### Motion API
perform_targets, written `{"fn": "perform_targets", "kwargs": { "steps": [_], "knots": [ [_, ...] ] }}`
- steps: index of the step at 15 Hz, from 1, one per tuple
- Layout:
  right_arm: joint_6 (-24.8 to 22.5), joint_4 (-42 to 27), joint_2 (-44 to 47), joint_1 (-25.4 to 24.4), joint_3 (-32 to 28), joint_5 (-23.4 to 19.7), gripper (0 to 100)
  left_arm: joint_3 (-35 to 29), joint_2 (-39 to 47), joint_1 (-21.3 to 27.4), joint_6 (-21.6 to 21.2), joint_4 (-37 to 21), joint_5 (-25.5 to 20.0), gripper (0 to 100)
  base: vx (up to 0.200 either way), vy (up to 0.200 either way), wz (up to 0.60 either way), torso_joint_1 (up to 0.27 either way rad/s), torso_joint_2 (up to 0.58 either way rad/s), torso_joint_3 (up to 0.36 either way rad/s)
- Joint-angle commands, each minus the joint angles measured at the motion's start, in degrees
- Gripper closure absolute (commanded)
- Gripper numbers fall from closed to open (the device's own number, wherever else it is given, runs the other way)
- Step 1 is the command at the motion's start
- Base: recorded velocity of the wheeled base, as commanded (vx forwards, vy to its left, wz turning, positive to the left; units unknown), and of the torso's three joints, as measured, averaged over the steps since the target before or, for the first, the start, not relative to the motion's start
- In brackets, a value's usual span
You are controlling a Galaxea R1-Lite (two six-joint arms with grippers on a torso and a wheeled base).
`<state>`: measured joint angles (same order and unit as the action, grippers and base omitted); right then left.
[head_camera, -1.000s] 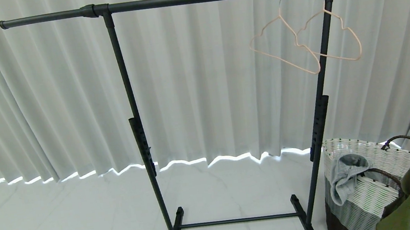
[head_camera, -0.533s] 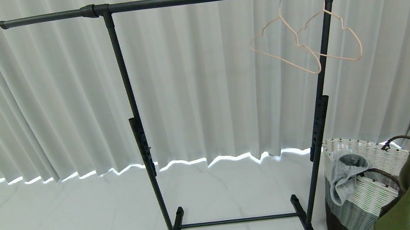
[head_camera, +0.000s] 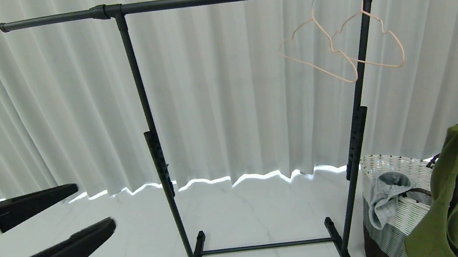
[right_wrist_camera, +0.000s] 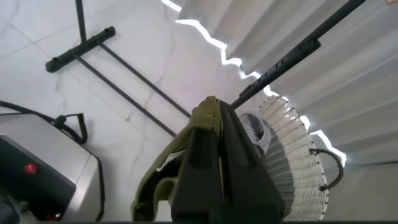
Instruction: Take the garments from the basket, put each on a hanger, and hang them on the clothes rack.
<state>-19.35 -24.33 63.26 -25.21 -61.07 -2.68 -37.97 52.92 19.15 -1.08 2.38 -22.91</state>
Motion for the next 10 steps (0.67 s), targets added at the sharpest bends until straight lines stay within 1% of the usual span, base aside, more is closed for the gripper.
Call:
{"fn": "perform_targets", "kwargs": {
  "steps": [1,2,3,4,5,7,9,10],
  "knots": [
    [0.2,0.1,0.7,-0.1,-0.3,0.0,100,-12.5,21.3,11.9,7.2,0.1,8.8,0,0.0,0.0,0.0,0.0,0.0,0.0],
    [1.2,0.1,0.8,-0.1,-0.3,0.0,100,-14.9,26.4,15.7,9.9,0.1,13.6,0,0.0,0.0,0.0,0.0,0.0,0.0],
    [2.6,0.1,0.8,-0.1,-0.3,0.0,100,-16.0,30.5,19.7,12.6,0.1,16.7,0,0.0,0.0,0.0,0.0,0.0,0.0],
    [3.5,0.1,0.8,-0.1,-0.3,0.0,100,-16.8,34.1,23.0,15.2,0.1,19.0,0,0.0,0.0,0.0,0.0,0.0,0.0],
    [4.1,0.1,0.7,0.0,-0.4,0.0,100,-17.9,37.6,26.7,18.8,0.2,20.5,0,0.0,0.0,0.0,0.0,0.0,0.0],
    [4.3,0.1,0.6,-0.1,-0.4,0.0,100,-19.5,42.6,32.8,25.3,3.3,21.1,0,0.0,0.0,0.0,0.0,0.0,0.0],
    [4.5,0.8,0.6,-0.1,-0.3,-0.1,100,-19.6,48.1,36.8,29.8,7.9,21.5,0,0.0,0.0,0.0,0.0,0.0,0.0],
    [5.0,1.7,0.8,-0.1,0.0,0.0,100,-19.8,50.9,38.6,31.1,9.4,22.1,0,0.0,0.0,0.0,0.0,0.0,0.0]
  ]
}}
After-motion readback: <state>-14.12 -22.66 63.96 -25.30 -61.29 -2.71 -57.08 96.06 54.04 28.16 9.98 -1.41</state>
